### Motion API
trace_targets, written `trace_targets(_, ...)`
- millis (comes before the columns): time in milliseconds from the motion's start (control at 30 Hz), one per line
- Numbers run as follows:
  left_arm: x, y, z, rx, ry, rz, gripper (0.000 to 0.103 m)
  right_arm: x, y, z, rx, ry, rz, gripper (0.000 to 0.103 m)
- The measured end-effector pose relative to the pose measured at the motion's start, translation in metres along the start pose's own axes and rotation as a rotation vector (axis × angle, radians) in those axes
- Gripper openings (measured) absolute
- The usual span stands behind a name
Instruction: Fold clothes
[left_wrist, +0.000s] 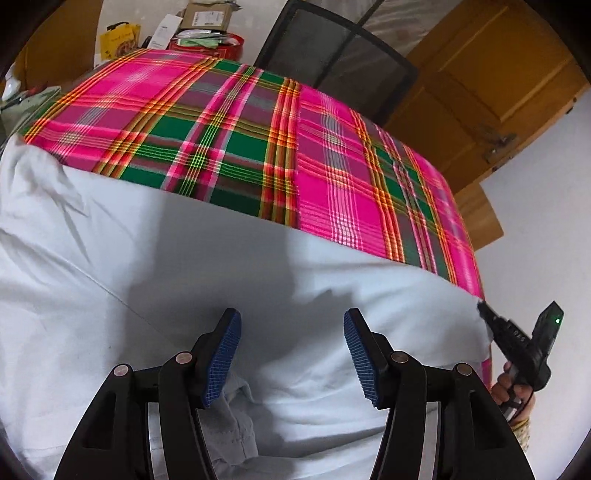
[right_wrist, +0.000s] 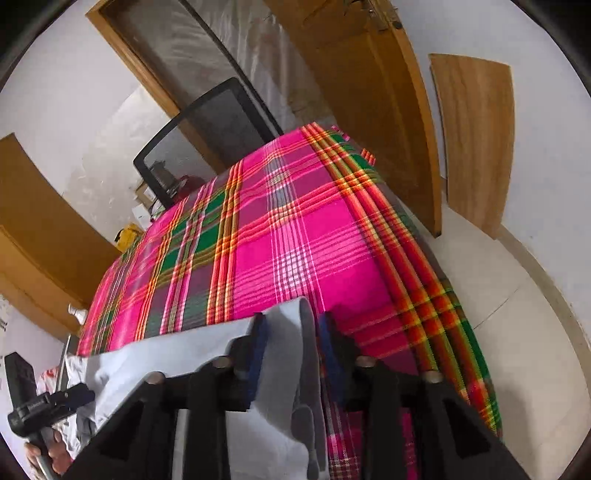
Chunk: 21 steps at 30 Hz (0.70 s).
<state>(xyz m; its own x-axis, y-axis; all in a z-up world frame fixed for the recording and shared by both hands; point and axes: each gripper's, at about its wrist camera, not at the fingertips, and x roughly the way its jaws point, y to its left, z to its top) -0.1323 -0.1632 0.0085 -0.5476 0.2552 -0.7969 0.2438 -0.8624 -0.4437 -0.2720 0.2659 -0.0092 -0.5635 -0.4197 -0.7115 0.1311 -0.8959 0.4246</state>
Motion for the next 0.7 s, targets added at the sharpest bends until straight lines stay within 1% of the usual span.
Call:
trace_targets(33, 0.0, 0.001, 0.0, -0.004, -0.002, -0.003, 0.061, -0.001, 0.0, -0.001, -0.005, -0.01, -0.006, 0.004)
trace_targets(67, 0.0, 0.001, 0.0, -0.008, -0.003, -0.005, 0.061, -0.005, -0.002, -0.002, -0.003, -0.033, -0.025, 0.001)
trace_targets(100, -0.001, 0.002, 0.0, -0.011, -0.005, -0.008, 0.061, -0.01, -0.004, -0.002, 0.009, -0.06, -0.046, 0.001)
trace_targets(133, -0.001, 0.002, -0.001, -0.009, -0.009, -0.011, 0.061, -0.012, -0.007, -0.001, 0.02, -0.072, -0.049, 0.001)
trace_targets(200, -0.001, 0.002, -0.004, 0.004, -0.02, -0.011, 0.061, -0.014, -0.012, 0.0, 0.043, -0.074, -0.026, 0.001)
trace_targets(267, 0.0, -0.001, -0.007, 0.025, -0.029, 0.002, 0.061, -0.014, -0.01, -0.001, 0.031, -0.064, -0.012, 0.002)
trace_targets(367, 0.0, -0.004, -0.007, 0.036, -0.031, 0.014, 0.062, -0.021, -0.004, -0.001, 0.017, -0.075, 0.004, 0.004)
trace_targets(400, 0.0, -0.003, -0.007, 0.032, -0.032, 0.013, 0.063, -0.024, -0.003, -0.001, 0.015, -0.076, 0.006, 0.007)
trace_targets(467, 0.0, -0.002, -0.007, 0.027, -0.033, 0.001, 0.065, -0.031, -0.001, -0.002, 0.011, -0.08, 0.013, 0.019)
trace_targets(500, 0.0, -0.001, -0.007, 0.026, -0.034, -0.002, 0.066, -0.035, 0.0, -0.004, 0.003, -0.081, 0.012, 0.02)
trace_targets(567, 0.0, -0.002, -0.007, 0.032, -0.035, -0.003, 0.067, -0.038, 0.004, -0.009, -0.024, -0.078, -0.004, 0.027)
trace_targets(633, 0.001, -0.004, -0.007, 0.035, -0.037, -0.001, 0.068, -0.036, 0.009, -0.017, -0.06, -0.048, -0.028, 0.03)
trace_targets(700, 0.001, -0.004, -0.007, 0.04, -0.035, 0.001, 0.068, -0.034, 0.01, -0.028, -0.063, -0.003, -0.055, 0.03)
